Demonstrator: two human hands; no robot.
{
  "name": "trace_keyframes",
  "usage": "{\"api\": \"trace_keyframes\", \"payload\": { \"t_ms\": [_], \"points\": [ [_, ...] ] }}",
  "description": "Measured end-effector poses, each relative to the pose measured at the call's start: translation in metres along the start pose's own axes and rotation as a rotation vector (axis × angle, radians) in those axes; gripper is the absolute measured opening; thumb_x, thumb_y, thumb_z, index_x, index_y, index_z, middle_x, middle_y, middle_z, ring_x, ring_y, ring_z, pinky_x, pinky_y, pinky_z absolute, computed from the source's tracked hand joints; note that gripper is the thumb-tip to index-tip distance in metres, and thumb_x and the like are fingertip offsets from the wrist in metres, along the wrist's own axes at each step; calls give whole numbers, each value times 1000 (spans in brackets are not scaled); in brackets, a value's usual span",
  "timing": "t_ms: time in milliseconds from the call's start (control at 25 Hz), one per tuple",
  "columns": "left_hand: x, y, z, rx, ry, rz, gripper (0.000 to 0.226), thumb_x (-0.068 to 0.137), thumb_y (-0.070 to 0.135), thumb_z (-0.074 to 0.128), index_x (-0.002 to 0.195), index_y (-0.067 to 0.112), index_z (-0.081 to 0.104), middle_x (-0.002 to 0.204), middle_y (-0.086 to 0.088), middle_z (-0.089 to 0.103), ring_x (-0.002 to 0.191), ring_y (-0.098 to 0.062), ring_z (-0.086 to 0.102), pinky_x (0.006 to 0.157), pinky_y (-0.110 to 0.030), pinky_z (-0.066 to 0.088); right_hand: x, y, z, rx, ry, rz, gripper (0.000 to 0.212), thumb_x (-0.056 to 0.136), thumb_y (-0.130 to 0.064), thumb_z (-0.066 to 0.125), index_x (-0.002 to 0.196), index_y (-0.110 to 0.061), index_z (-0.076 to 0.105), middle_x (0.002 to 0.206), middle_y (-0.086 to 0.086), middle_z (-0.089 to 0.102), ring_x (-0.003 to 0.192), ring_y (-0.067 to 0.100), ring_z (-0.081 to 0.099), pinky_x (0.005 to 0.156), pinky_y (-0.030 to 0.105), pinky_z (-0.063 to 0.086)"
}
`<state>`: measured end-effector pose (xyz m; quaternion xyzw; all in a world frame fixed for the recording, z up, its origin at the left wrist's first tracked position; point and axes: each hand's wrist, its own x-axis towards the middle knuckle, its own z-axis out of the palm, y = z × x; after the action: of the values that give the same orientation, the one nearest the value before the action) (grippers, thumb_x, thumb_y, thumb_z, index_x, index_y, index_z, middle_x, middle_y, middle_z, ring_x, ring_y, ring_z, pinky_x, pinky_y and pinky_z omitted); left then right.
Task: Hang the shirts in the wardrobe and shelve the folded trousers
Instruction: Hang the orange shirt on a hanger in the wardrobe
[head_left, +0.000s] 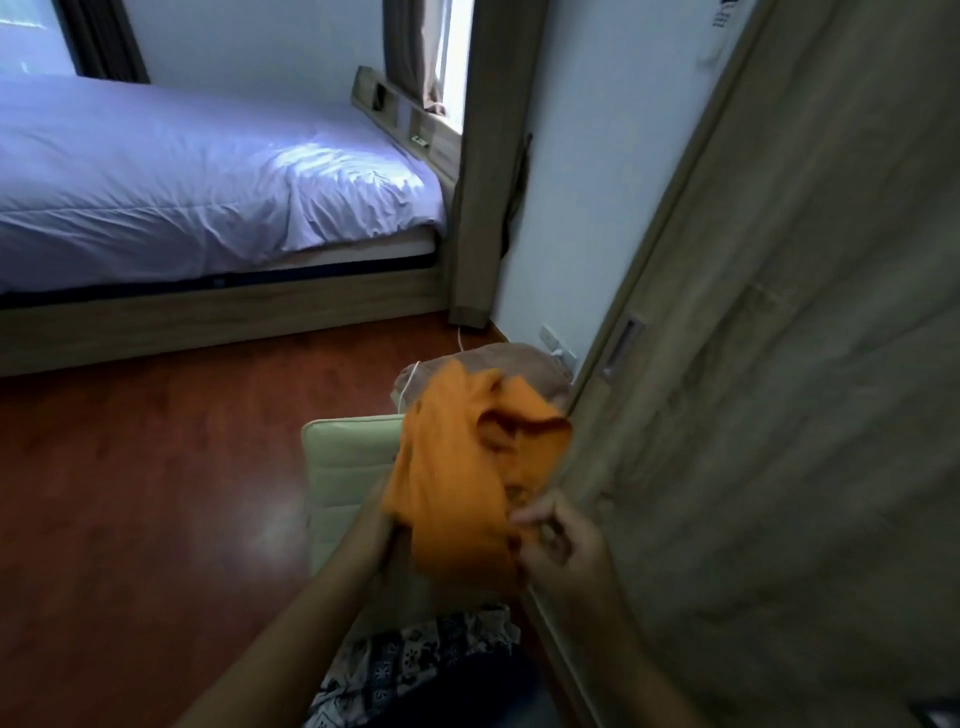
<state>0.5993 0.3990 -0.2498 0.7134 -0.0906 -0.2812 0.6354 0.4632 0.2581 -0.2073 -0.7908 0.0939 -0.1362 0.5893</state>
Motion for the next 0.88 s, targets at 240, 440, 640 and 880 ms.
{"api": "trace_keyframes", "payload": {
  "t_ms": [240, 440, 640, 880],
  "points": [
    [-44, 38, 121, -562, -337, -271, 62, 74, 44, 70, 125, 11, 60, 109, -19, 71, 99, -38, 67, 88, -52, 52, -127, 40, -91, 65, 260, 176, 24, 66, -17, 60, 61, -40, 66, 60, -5, 55, 57, 8, 48, 52, 15, 34],
    [-134, 63, 266, -343, -632, -88, 55, 66, 22, 82, 117, 16, 62, 110, -8, 73, 99, -28, 70, 87, -44, 55, -211, 18, -191, 194, 696, 151, 50, 73, -28, 75, 118, -22, 53, 100, -2, 66, 73, -3, 63, 63, 12, 50],
    [-218, 59, 392, -296, -717, 45, 47, 71, 13, 76, 116, 8, 64, 103, -2, 75, 97, -16, 70, 88, -30, 56, -322, 5, -286, -102, 817, 143, 29, 84, 7, 60, 86, -21, 66, 71, -14, 68, 65, -5, 60, 64, 10, 46],
    [-276, 54, 482, -490, -772, 117, 53, 71, 38, 75, 121, 25, 62, 108, 5, 74, 98, -11, 70, 77, -28, 59, -455, 1, -394, 78, 1553, -20, 12, 89, 0, 57, 97, 3, 66, 82, 7, 64, 61, -11, 57, 60, 4, 44]
  ]
}}
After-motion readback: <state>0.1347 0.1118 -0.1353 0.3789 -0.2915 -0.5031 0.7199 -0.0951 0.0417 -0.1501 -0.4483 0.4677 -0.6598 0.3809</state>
